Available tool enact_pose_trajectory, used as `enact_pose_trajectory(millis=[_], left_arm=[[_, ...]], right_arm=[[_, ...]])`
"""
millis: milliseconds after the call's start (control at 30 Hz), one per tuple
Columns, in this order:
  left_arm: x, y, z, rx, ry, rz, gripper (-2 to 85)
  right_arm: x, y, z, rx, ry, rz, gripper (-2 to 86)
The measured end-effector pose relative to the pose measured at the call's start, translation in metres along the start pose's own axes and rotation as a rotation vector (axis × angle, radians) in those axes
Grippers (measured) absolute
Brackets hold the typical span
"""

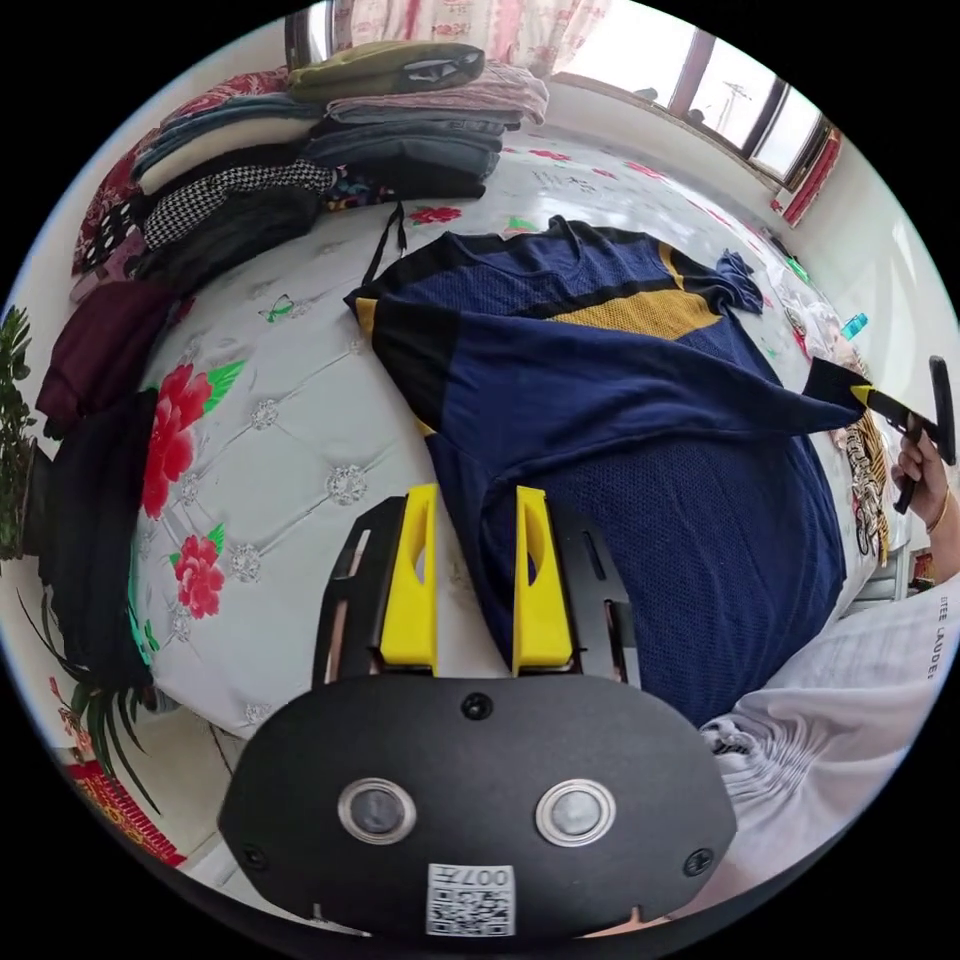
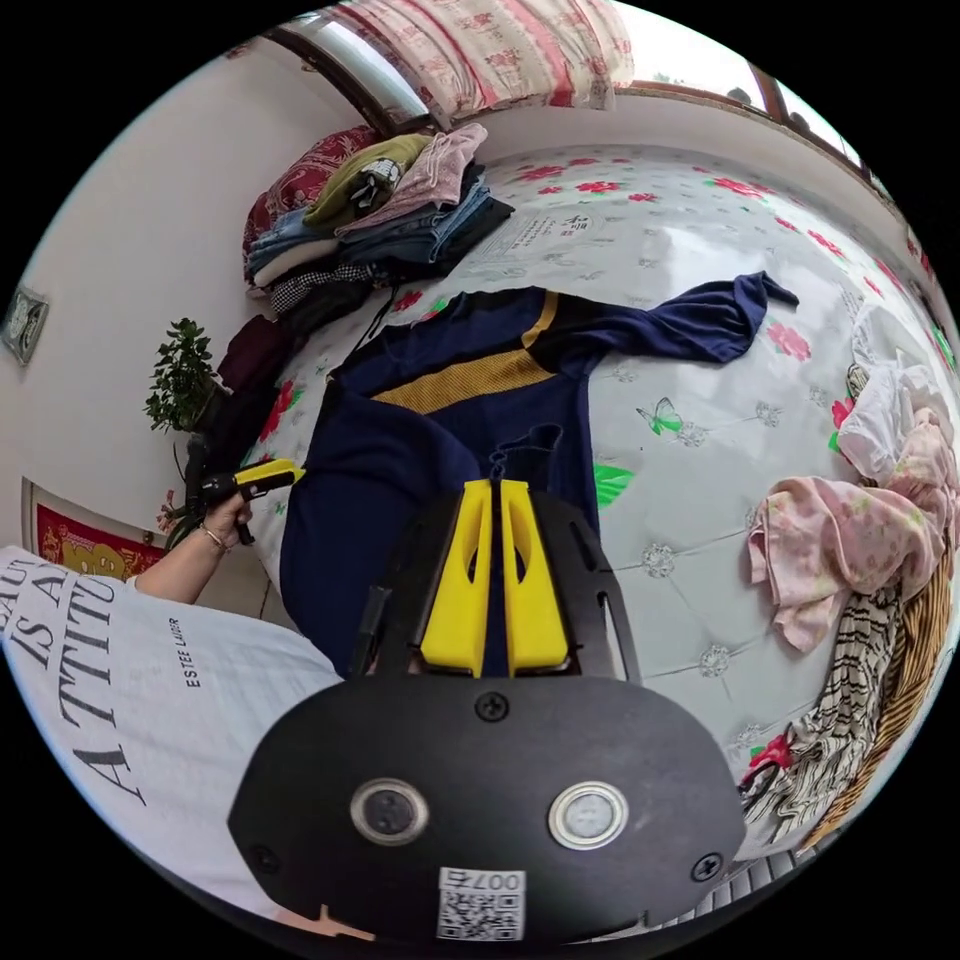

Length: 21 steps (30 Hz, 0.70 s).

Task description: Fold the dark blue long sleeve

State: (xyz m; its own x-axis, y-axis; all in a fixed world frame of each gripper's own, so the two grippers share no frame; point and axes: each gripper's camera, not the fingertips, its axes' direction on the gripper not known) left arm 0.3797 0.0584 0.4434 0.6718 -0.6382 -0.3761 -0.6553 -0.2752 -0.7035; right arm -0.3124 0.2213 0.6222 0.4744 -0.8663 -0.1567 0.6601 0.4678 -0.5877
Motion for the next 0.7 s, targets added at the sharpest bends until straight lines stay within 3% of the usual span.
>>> enact_pose_trajectory(millis=[300, 433, 567, 700], left_arm=[[0.003, -0.037, 0.02, -0.066, -0.1, 0.088, 11.5], [-0.025, -0.025, 0.003, -0.031, -0.182, -0.048, 2.7], [-0.063, 0.008, -0.016, 0.025, -0.12, -0.144, 0.2], [-0.088, 0.026, -0.011, -0.025, -0.065, -0.152, 0.4]], right_arm=[[-0.021, -0.023, -0.026, 0.209, -0.12, -0.046, -0.2], [-0.035, -0.025, -0.038, 0.288, -0.14, -0.081, -0.2], [-0.037, -0.015, -0.023, 0.264, -0.129, -0.075, -0.2], [-0.018, 0.011, 0.018, 0.154, -0.177, 0.068, -0.2]])
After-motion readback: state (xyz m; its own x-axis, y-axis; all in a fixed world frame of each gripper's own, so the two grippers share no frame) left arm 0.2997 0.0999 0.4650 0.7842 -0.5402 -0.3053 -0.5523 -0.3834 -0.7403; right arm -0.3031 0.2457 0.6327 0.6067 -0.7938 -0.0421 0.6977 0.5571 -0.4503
